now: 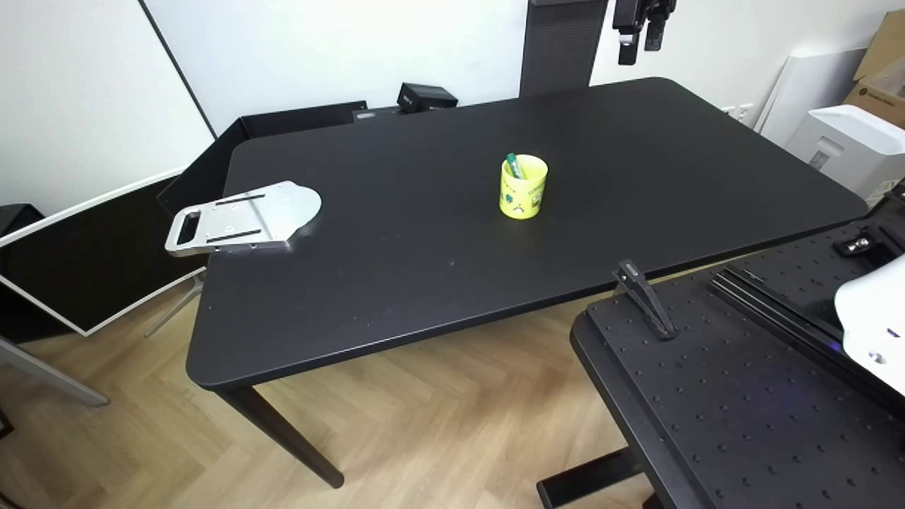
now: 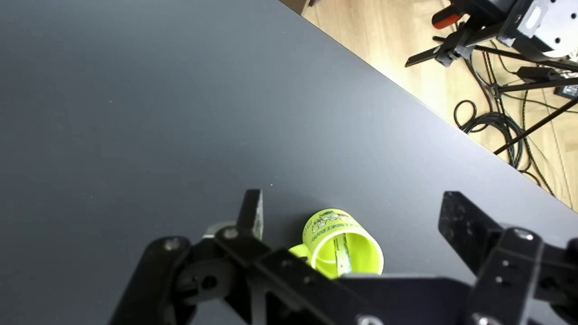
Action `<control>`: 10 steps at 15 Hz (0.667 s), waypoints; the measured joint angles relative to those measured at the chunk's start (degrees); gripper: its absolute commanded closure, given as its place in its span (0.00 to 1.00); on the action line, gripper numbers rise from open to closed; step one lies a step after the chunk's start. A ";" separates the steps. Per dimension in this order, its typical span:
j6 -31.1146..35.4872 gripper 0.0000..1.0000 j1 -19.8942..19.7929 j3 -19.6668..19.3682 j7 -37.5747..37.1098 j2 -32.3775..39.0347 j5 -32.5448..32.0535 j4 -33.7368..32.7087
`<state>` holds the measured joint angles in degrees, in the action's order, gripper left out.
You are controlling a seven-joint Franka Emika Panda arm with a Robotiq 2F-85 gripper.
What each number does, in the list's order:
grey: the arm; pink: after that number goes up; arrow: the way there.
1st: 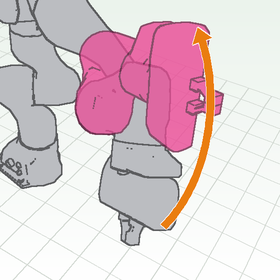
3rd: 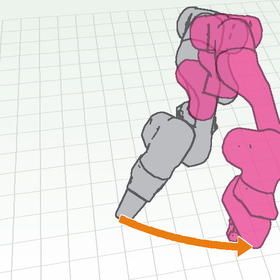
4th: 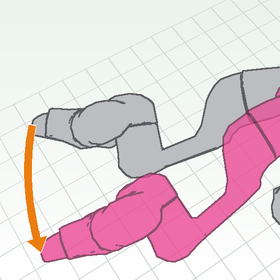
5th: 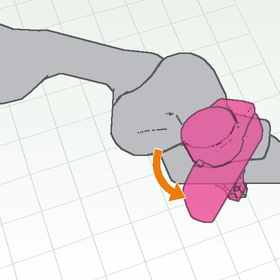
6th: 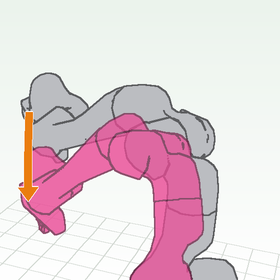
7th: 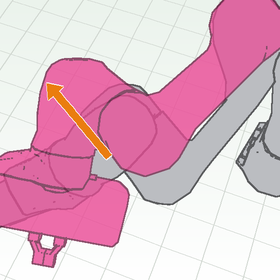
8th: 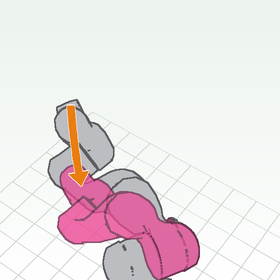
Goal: Take the marker out of the mug and put it on the table
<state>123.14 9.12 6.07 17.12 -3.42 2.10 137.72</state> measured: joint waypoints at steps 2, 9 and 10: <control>-0.01 0.00 -0.86 -0.02 -0.08 6.30 -1.32 -4.54; -1.96 0.00 -0.50 1.41 -0.13 24.33 -3.25 -20.01; -2.31 0.00 -0.12 1.89 -0.18 25.86 -3.27 -21.37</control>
<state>120.83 9.00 7.97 16.95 22.44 -1.17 116.35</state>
